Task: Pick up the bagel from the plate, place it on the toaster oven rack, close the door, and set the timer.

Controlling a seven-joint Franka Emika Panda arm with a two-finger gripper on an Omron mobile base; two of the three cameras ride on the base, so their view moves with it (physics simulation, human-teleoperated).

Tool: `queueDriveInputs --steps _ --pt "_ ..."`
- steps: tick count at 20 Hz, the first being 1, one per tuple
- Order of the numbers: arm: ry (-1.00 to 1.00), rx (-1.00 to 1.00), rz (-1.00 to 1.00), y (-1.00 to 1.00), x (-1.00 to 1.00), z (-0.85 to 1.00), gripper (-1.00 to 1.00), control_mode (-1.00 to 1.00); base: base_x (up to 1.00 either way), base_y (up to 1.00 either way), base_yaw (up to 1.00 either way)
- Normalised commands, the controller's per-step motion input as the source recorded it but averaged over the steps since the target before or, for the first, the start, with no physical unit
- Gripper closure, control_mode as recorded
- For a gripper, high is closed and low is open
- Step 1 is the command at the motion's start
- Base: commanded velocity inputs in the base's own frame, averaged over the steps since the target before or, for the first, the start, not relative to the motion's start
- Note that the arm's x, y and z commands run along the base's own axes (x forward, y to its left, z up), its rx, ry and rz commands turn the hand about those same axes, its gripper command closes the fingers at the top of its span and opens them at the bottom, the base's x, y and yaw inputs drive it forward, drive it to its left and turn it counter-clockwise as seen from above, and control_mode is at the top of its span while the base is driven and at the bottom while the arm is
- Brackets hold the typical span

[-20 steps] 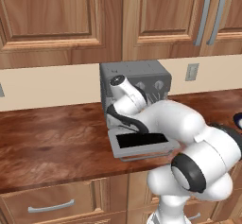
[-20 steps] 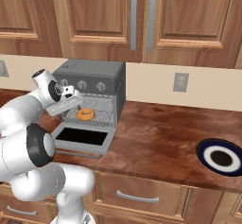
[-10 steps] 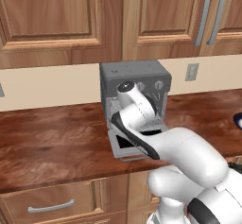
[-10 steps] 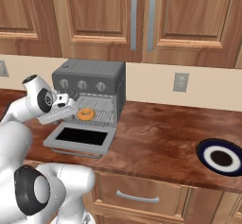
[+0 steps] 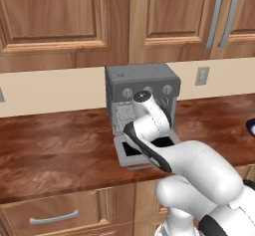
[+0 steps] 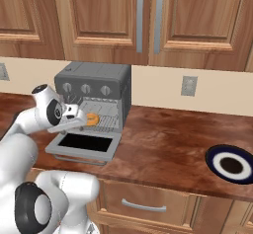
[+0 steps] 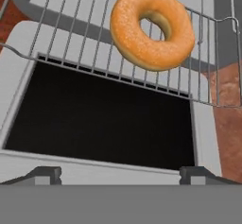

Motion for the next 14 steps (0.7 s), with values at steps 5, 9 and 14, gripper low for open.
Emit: queueDriveInputs --steps 5,9,14 --pt "0.0 0.04 -0.01 -0.01 0.29 -0.23 -1.0 -1.0 0.0 0.0 0.0" --pt "0.0 0.02 0.0 0.0 0.34 -0.26 -1.0 -1.0 0.0 0.0 0.0" --pt "0.0 0.0 0.0 0.0 0.41 -0.24 -1.0 -1.0 0.0 0.0 0.0"
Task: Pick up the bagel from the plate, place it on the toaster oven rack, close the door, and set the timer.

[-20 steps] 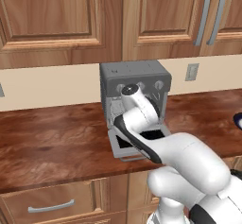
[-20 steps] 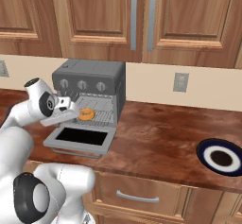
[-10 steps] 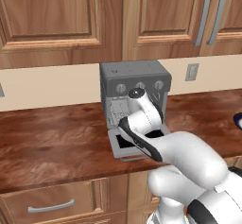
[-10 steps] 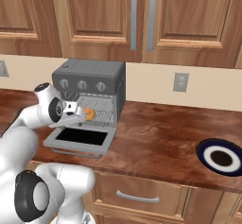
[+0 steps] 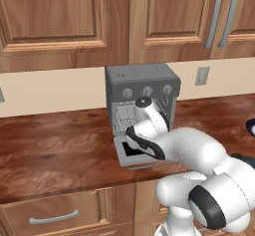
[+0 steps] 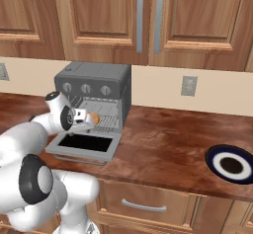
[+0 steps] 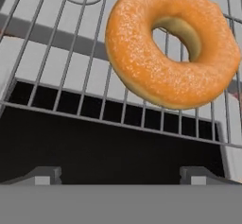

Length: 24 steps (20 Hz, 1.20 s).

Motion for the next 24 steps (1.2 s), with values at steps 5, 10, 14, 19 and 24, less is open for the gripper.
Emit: queueDriveInputs --steps 5,10,14,19,24 --pt "0.0 0.0 0.0 0.0 0.45 -0.16 -1.0 -1.0 0.0 0.0 0.0" --pt "0.0 0.0 0.0 0.0 0.44 -0.1 -1.0 -1.0 0.0 0.0 0.0" --pt "0.0 0.0 0.0 0.0 0.38 -0.02 -1.0 -1.0 0.0 0.0 0.0" --pt "0.0 0.01 0.0 0.1 0.28 0.0 -1.0 -1.0 0.0 0.0 0.0" --pt "-0.01 0.01 0.0 0.16 0.32 0.01 -1.0 -1.0 0.0 0.0 0.0"
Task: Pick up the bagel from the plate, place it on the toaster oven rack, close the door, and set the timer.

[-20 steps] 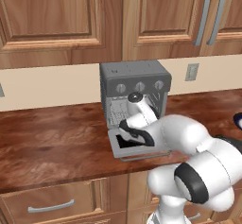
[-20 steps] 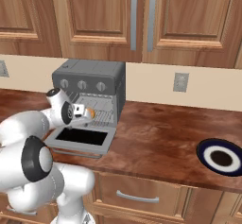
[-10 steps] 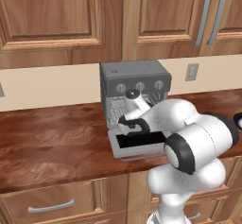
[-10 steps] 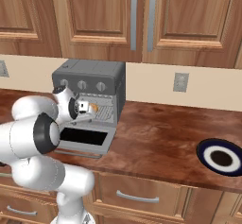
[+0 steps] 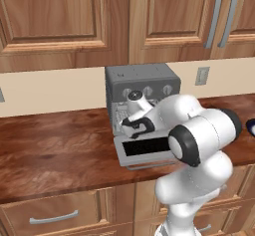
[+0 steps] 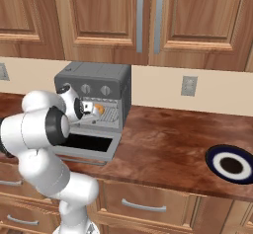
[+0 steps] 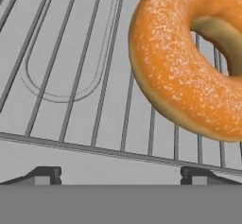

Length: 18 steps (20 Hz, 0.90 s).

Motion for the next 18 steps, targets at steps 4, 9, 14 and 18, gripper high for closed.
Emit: queueDriveInputs --steps 4,9,14,18 --pt "-0.03 0.0 0.0 0.13 0.13 0.15 -1.0 -1.0 0.0 0.0 0.0" --pt "-0.11 0.0 0.01 0.0 -0.83 0.41 -1.0 -1.0 0.0 0.0 0.0" --pt "-0.04 0.0 0.04 0.0 -1.0 0.63 -1.0 -1.0 0.0 0.0 0.0" --pt "0.01 0.0 0.05 0.14 -0.97 0.6 -1.0 -1.0 0.0 0.0 0.0"
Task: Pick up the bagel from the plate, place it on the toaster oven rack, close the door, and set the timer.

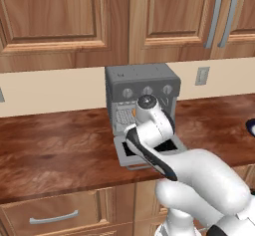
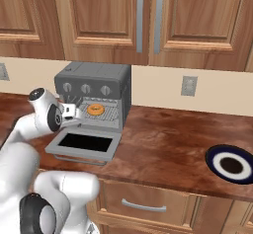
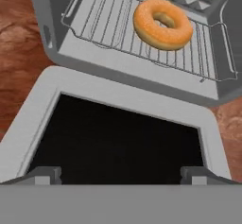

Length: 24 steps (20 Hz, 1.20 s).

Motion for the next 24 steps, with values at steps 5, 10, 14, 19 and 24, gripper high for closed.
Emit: queueDriveInputs --steps 5,10,14,19,24 --pt "0.09 -0.04 0.04 0.41 -0.71 0.55 -1.0 -1.0 0.0 0.0 0.0" --pt "0.12 -0.12 0.04 0.57 -0.49 0.31 -1.0 -1.0 0.0 0.0 0.0" --pt "0.17 -0.19 0.02 0.59 -0.11 0.12 -1.0 -1.0 0.0 0.0 0.0" --pt "0.17 -0.23 0.0 0.5 0.0 -0.01 -1.0 -1.0 0.0 0.0 0.0" --pt "0.11 -0.2 0.0 0.2 0.05 -0.23 -1.0 -1.0 0.0 0.0 0.0"
